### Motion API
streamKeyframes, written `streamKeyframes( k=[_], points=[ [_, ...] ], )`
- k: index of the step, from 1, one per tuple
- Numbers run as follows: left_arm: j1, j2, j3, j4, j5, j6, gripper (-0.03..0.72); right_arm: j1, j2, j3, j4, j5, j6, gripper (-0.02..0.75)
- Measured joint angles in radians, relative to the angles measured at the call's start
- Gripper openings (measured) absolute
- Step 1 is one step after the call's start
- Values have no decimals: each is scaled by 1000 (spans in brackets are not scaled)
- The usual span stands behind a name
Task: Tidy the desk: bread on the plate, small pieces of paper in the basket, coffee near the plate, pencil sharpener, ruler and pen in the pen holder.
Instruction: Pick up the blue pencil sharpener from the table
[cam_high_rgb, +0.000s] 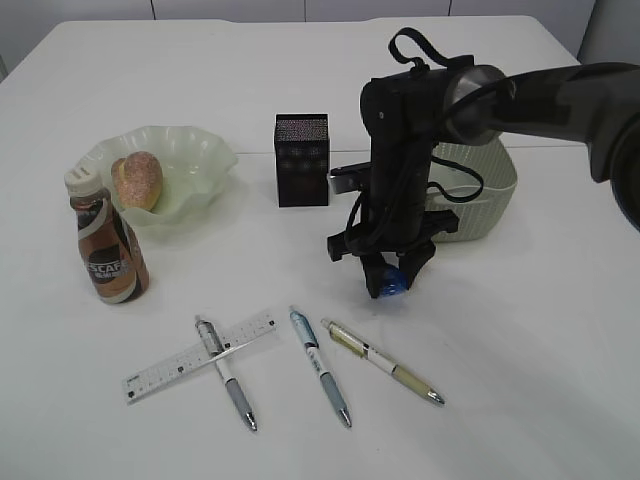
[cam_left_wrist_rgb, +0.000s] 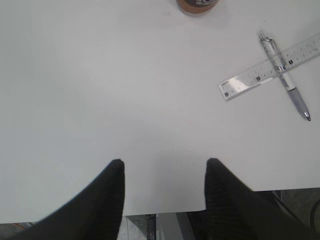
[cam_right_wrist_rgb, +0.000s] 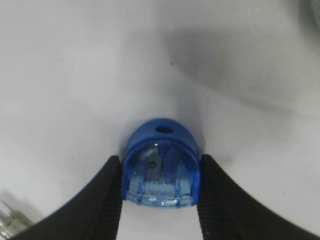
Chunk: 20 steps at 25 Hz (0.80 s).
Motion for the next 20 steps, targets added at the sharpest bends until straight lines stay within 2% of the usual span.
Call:
streamKeyframes(
  k=[20],
  points=[
    [0, 0, 0, 0, 0, 0, 372, 0, -71, -39, 0, 0, 0, 341]
  ],
)
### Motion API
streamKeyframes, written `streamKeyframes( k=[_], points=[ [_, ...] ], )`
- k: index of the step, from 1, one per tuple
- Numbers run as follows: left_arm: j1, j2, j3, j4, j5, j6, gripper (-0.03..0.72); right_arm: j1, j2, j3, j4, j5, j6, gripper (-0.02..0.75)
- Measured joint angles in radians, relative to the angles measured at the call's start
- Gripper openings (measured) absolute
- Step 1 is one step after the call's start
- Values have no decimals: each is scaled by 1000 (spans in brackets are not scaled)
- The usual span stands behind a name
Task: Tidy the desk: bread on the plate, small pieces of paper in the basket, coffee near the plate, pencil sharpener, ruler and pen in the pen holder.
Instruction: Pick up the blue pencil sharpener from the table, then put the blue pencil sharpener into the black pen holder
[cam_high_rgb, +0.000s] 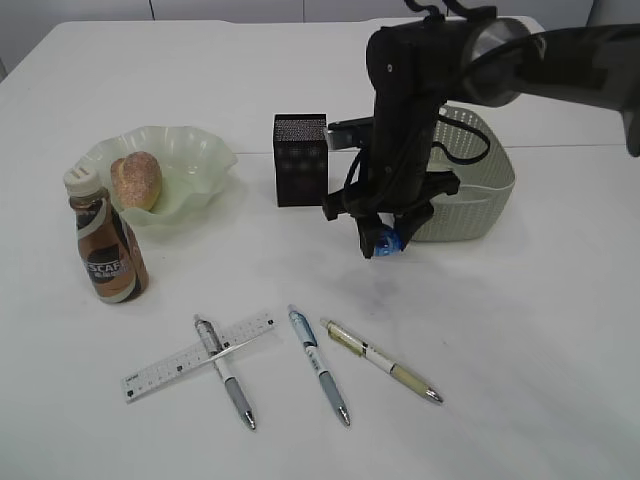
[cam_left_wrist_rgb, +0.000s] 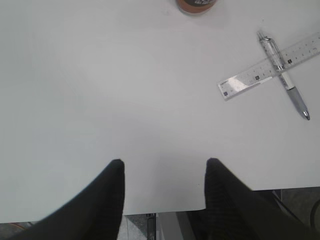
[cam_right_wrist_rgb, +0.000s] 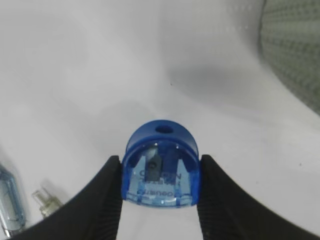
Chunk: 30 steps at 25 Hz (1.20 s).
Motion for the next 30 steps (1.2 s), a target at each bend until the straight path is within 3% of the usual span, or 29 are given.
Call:
streamKeyframes(
  k=[5, 9, 19, 30],
  points=[
    [0, 0, 0, 0, 0, 0, 372, 0, -36, 15, -11, 0, -4, 341],
    [0, 0, 0, 0, 0, 0, 372, 13, -85, 116, -37, -35, -15, 341],
    [0, 0, 0, 0, 0, 0, 372, 30, -379, 508, -85, -567, -47, 340],
    [0, 0, 0, 0, 0, 0, 372, 30, -403, 537, -123, -995, -49, 340]
  ],
)
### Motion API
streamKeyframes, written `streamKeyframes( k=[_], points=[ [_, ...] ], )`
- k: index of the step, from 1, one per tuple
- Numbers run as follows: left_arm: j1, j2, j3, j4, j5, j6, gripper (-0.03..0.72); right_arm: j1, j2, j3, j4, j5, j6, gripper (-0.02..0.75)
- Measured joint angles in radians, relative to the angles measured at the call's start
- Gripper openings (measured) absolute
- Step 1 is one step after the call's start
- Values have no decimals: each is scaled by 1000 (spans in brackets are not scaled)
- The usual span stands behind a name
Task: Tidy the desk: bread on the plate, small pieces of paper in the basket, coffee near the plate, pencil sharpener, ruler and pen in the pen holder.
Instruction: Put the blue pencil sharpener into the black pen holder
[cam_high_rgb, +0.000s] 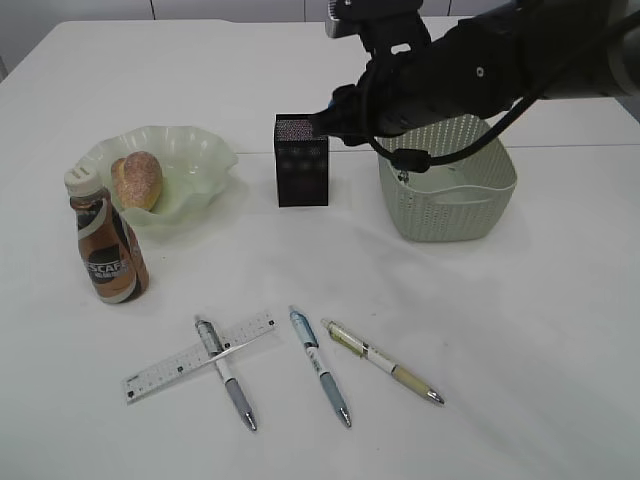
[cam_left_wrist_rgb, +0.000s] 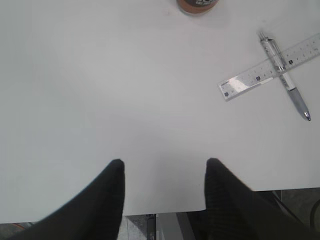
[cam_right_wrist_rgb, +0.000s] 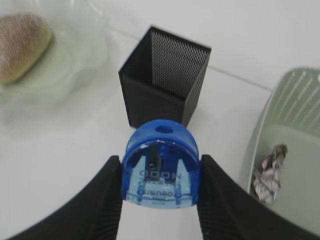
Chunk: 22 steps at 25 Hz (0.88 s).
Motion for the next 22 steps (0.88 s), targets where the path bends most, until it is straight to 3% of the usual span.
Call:
streamKeyframes(
  k=[22],
  points=[
    [0, 0, 0, 0, 0, 0, 354, 0, 141, 0, -6, -623, -2, 340]
  ],
)
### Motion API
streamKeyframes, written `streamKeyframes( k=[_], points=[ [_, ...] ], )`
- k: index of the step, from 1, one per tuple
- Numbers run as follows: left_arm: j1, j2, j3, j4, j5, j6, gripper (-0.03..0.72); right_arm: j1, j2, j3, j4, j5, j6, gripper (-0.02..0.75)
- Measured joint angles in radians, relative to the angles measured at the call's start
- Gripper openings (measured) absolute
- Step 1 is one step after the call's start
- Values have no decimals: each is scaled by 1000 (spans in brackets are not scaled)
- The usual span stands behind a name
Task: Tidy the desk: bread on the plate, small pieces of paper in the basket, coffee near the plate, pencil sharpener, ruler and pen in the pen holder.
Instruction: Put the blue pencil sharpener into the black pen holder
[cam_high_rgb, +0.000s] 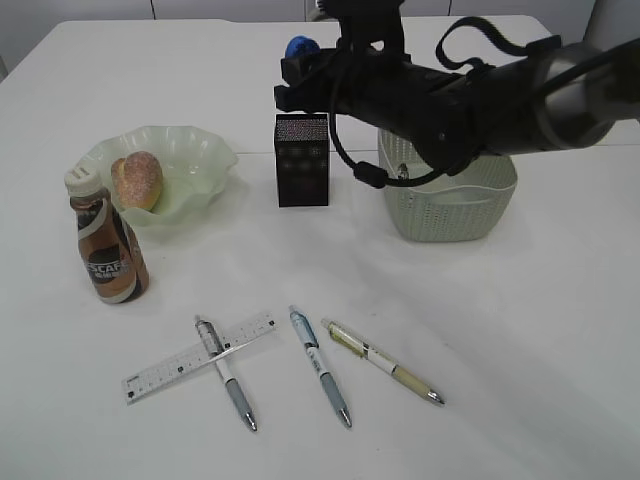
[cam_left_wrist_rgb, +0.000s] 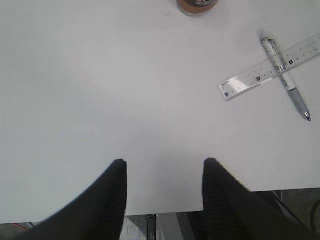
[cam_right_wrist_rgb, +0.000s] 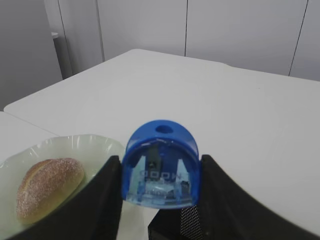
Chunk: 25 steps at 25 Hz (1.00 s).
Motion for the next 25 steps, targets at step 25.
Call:
streamKeyframes(
  k=[25],
  points=[
    [0, 0, 0, 0, 0, 0, 335, -36, 270, -258, -2, -16, -20, 340]
  ],
)
